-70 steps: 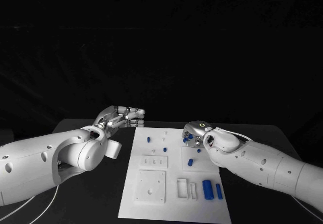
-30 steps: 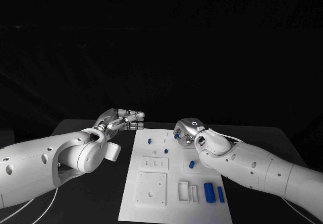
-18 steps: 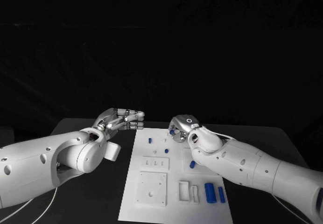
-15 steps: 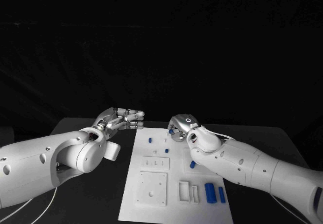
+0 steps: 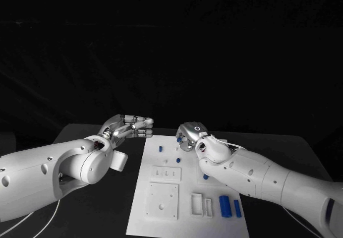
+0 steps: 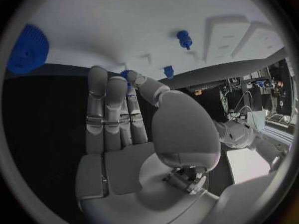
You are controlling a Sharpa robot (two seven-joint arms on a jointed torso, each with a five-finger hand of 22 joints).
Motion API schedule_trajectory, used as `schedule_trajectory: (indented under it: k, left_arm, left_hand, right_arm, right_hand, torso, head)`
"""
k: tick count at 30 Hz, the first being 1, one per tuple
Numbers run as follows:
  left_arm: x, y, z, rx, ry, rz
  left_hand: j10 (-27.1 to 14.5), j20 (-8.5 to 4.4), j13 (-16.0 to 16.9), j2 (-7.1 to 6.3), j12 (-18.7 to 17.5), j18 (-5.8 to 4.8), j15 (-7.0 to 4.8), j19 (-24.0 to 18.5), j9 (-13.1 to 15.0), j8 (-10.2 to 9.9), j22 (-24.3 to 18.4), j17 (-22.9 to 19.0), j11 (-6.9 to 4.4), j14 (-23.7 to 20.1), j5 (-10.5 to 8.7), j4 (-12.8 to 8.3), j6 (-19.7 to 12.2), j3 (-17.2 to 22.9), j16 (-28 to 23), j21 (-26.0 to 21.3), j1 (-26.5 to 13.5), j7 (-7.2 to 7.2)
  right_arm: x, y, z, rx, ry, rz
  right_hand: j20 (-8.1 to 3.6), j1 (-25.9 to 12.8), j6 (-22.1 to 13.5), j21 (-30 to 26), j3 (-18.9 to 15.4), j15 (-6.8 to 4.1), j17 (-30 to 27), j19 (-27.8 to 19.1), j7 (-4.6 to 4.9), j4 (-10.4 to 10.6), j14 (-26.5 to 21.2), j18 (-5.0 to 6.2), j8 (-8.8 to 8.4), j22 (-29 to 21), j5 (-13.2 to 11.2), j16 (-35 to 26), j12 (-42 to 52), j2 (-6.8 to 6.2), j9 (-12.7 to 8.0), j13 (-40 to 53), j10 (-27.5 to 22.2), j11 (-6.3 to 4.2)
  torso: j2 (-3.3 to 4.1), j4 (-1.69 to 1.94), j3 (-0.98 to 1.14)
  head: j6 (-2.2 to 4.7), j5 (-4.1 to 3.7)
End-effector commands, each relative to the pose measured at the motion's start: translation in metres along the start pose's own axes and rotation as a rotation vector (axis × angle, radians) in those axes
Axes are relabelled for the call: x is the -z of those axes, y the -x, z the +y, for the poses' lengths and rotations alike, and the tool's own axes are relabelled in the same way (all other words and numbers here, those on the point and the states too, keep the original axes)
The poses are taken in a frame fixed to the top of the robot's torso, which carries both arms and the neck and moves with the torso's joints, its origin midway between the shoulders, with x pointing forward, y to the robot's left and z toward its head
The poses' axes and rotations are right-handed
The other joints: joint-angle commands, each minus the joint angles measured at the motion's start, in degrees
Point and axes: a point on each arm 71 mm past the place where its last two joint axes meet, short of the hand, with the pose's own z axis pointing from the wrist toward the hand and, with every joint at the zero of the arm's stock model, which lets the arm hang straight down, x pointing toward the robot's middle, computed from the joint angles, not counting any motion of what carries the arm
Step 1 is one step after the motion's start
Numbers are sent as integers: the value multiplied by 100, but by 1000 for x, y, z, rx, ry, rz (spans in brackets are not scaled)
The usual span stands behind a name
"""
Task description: Assemble the parts on the task board
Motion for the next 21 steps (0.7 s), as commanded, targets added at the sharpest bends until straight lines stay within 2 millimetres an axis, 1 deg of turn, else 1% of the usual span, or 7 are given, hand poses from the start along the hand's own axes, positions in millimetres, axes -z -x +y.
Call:
schedule_trajectory:
  k: [1,4,9,13,21]
  left_arm:
    - [-1,-3,-2,1,-10,22]
    - [0,-3,-2,1,-10,21]
    - [-1,-2,-3,1,-10,20]
    - [0,-2,-3,0,-11,20]
    - [-1,-2,-4,0,-11,20]
  left_hand:
    - [39,-28,4,60,29,-84,4,10,7,21,-6,9,2,30,23,-38,-47,2,23,38,-14,-3]
    - [39,-28,4,60,29,-84,4,10,7,21,-6,9,2,30,23,-38,-47,2,23,38,-14,-3]
    - [39,-28,4,60,29,-84,4,10,7,21,-6,9,2,30,23,-38,-47,2,23,38,-14,-3]
    - [39,-28,4,60,29,-84,4,10,7,21,-6,9,2,30,23,-38,-47,2,23,38,-14,-3]
    - [39,-28,4,60,29,-84,4,10,7,21,-6,9,2,30,23,-38,-47,2,23,38,-14,-3]
  right_arm:
    - [0,1,-1,7,3,-7]
    - [0,0,-3,8,1,-2]
    - [1,0,-5,10,-3,3]
    - [2,1,-6,11,-4,5]
    - [2,0,-4,8,2,17]
  right_hand:
    - [6,13,41,-21,33,-32,-5,17,-10,-7,10,113,20,5,18,35,39,-1,5,11,147,-89]
    - [4,12,41,-57,34,-34,-8,31,-11,-16,12,113,20,39,29,35,40,2,5,11,147,-89]
    - [5,8,42,-74,31,-34,-8,34,-11,-19,11,112,20,58,39,37,40,2,5,11,147,-89]
    - [5,8,42,-74,31,-34,-8,34,-11,-19,11,112,20,58,39,37,40,2,5,11,147,-89]
    - [7,-3,37,-123,20,-31,-14,40,-10,-27,9,110,20,114,67,32,39,3,3,11,140,-87]
  torso:
    - [20,9,-7]
    - [27,4,-9]
    - [33,11,-10]
    - [41,11,-6]
    - [49,11,-16]
  head:
    - [-2,-7]
    - [-3,2]
    - [-9,1]
    - [-2,8]
    - [-4,10]
